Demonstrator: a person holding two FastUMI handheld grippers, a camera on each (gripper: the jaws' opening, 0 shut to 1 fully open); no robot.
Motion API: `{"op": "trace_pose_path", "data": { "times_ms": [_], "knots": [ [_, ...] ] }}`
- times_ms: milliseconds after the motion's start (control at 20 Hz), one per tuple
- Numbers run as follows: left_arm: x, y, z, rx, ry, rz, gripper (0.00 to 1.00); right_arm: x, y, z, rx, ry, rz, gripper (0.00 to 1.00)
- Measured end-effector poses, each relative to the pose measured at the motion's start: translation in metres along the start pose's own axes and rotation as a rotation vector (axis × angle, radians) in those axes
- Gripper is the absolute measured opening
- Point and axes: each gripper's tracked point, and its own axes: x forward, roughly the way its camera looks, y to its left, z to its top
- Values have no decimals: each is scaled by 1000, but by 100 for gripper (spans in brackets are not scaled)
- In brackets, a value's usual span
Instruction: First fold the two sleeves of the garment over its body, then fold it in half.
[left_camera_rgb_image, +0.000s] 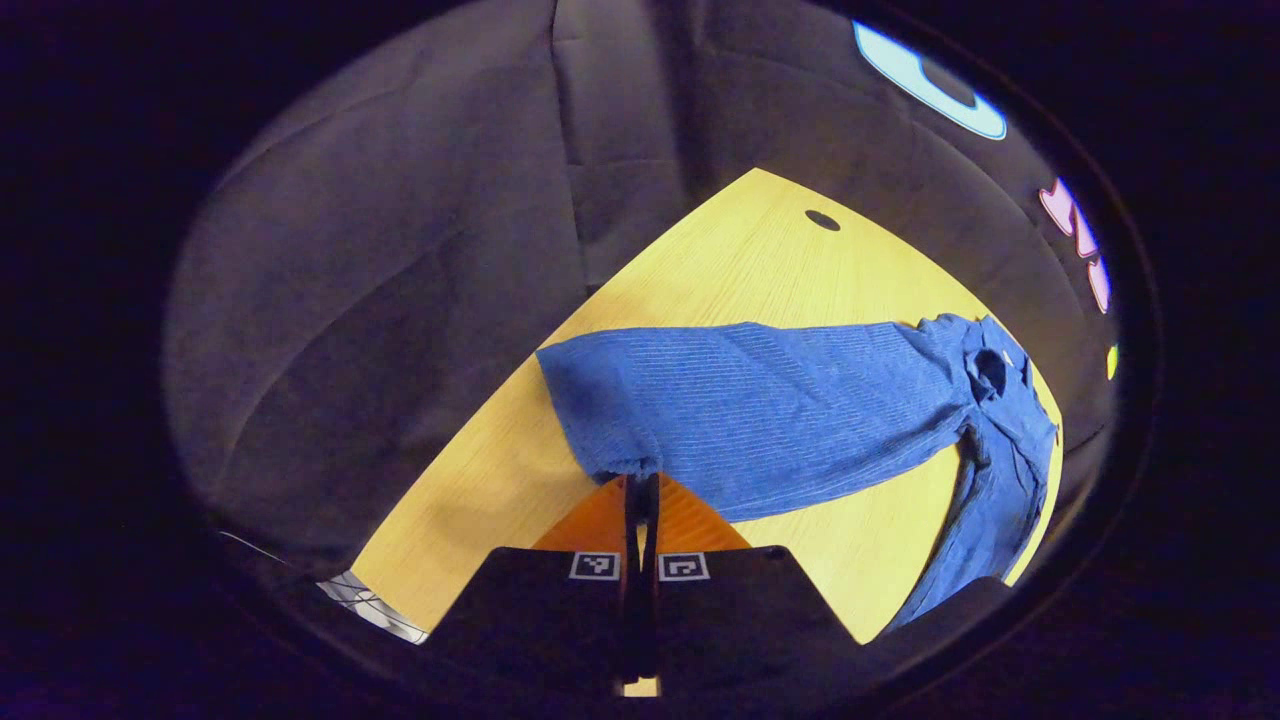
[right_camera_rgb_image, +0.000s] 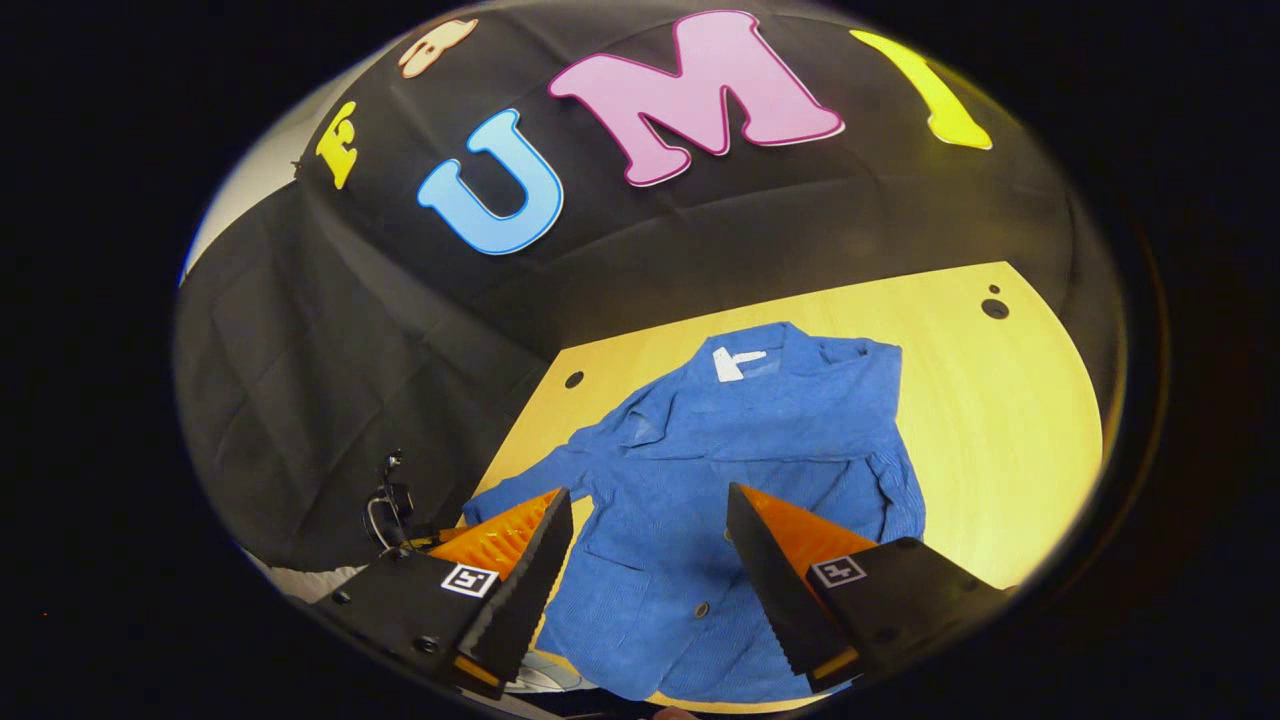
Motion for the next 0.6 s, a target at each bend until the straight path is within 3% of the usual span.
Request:
{"op": "trace_pose_path", "data": {
  "times_ms": [200,350,600],
  "knots": [
    [-13,-11,14,38,-56,-43,0,-18,-24,-11,52,-6,-23,98],
    [-42,-44,38,58,-123,-105,0,-27,-39,-15,83,-6,-25,98],
    [-92,-143,86,124,-244,-235,0,-37,-65,-10,88,8,-12,98]
  ]
}}
